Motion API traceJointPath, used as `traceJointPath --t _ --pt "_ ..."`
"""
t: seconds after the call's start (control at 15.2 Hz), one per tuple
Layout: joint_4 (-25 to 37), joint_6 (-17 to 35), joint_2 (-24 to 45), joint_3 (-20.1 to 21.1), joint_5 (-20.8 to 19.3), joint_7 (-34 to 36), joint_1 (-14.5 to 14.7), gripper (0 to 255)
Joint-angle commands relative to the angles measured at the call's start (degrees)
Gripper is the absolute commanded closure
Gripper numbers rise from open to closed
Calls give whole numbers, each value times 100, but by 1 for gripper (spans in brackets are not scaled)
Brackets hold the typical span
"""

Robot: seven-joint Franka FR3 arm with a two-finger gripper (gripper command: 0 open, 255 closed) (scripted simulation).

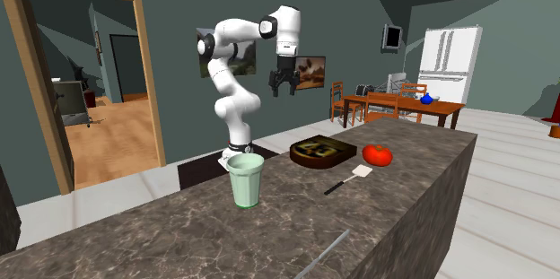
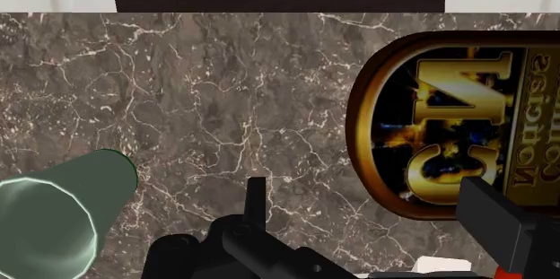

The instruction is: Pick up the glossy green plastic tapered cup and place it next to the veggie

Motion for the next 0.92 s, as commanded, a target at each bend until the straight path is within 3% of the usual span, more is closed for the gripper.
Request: traceJointPath --t 0.0,0.86 --pt "0 0 0 0 0 0 0 0" --pt "-602 1976 1299 -765 -1209 -788 -653 0"
